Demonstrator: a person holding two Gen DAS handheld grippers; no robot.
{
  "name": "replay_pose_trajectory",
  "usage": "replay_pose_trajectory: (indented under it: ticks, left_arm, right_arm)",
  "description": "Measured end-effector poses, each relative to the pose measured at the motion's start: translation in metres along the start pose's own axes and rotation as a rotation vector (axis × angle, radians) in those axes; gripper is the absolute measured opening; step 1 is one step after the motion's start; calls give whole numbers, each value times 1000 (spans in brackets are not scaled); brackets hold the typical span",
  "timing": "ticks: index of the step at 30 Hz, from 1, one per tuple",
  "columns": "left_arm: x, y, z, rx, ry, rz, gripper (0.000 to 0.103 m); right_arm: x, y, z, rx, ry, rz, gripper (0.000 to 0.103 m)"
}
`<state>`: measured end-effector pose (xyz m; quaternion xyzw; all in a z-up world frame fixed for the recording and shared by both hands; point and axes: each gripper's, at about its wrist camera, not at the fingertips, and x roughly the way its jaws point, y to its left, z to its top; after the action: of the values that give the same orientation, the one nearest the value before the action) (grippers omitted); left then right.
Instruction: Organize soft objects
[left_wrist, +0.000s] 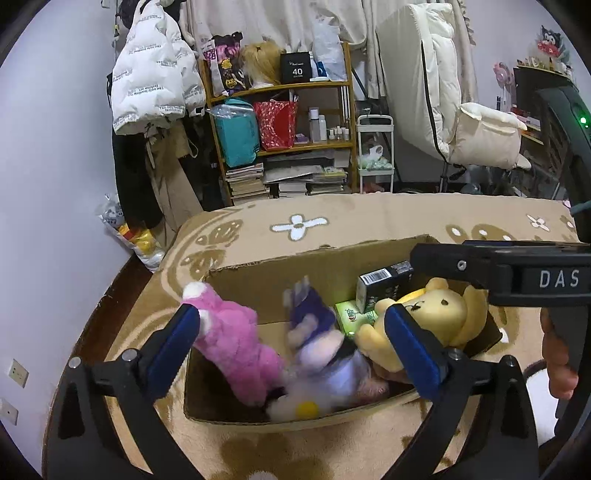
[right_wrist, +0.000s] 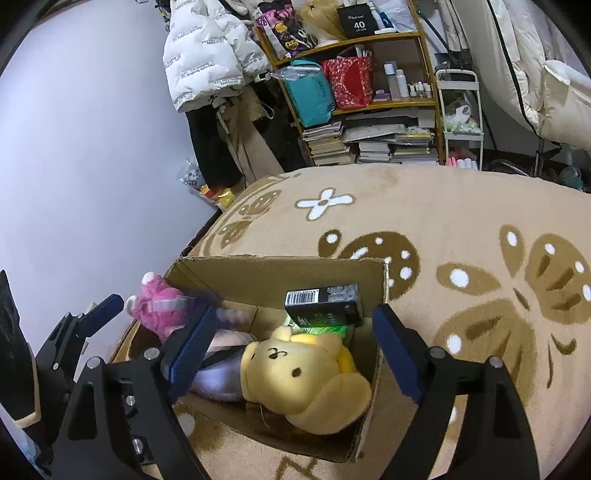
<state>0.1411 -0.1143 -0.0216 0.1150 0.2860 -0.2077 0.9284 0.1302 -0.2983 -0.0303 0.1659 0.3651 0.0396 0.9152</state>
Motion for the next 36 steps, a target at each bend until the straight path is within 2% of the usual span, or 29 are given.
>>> replay_pose_trajectory:
  ticks: [4,13,16,25,31,36]
  left_arm:
    - [-1,3,-1,0,8,-2,100]
    - [-16,13,-2,-14,40,75,100]
    - [-29,21,-4,-36,40,95,100]
    - [-84,38,-7,-59,2,177,100]
    - [-118,50,-8,-119,-29,200,100]
    - [-146,50,-17,-126,-45,217,100]
  right_arm:
    - [-7,-3,2,11,-16,-3,91]
    - [-23,-8,-4,55,-23,-1,92]
    - [-35,-5,-5,54,-41,-15,103]
    - [-72,12,-7,7,-65,-68,103]
    - [-102,21,-14,-9,-92,-75,103]
    - [-124,30,-20,-35,-112,-83,103]
